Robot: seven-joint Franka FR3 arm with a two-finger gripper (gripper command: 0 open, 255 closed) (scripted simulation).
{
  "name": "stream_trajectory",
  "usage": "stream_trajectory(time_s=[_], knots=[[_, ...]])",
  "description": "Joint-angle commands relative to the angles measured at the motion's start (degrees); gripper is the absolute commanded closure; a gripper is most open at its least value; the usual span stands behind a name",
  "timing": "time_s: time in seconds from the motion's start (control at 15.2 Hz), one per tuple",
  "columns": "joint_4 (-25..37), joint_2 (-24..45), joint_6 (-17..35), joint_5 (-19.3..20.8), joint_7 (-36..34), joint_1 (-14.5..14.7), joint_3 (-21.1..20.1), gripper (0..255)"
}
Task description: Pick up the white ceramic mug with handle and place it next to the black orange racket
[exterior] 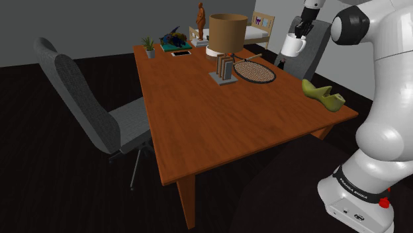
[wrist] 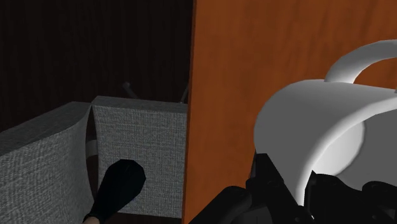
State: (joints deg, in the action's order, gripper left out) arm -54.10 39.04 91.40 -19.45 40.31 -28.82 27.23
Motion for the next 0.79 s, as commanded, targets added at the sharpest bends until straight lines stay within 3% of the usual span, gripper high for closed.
stream_trajectory(time_s=[0.0,0.73], knots=[[-2.3,-0.4,1.9,0.1,0.3,0.5,0.1,255],[-13.0,-1.5,11.1,0.1,1.6,2.7,0.1,255]])
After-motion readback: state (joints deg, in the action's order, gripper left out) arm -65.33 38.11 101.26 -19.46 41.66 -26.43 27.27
